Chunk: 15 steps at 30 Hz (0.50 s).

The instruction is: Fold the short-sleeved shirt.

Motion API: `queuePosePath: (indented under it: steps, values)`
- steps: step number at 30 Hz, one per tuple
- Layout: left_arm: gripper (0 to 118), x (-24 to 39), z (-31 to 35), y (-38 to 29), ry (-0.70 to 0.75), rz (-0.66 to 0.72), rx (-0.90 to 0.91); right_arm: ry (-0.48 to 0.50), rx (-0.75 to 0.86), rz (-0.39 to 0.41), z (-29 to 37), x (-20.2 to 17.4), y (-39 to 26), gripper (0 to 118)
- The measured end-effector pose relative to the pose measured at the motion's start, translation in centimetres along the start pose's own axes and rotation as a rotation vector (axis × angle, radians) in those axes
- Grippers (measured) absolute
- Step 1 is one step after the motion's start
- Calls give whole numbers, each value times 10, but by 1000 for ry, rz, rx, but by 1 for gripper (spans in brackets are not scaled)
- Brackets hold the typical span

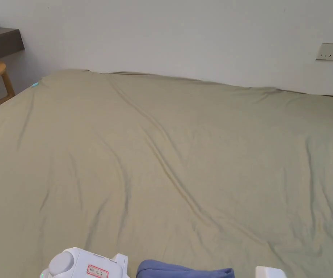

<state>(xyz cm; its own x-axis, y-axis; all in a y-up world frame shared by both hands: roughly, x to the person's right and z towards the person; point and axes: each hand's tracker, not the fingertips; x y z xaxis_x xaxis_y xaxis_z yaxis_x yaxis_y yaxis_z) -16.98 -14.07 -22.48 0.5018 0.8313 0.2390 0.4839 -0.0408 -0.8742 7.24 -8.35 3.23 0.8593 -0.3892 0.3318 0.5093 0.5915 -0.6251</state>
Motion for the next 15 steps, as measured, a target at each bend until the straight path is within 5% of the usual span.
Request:
queuePosePath:
  steps: [2, 6, 15]
  values:
    - [20, 22, 15, 6, 77, 35, -23, -96, 294, 96, 35, -18, -6, 5]
    - [20, 42, 61, 28, 133, 34, -35, -256, 575, 305, 71, -55, -12, 5]
    - [20, -30, 228, 93, 340, 68, 45, -242, 564, 311, 71, -93, 15, 5]
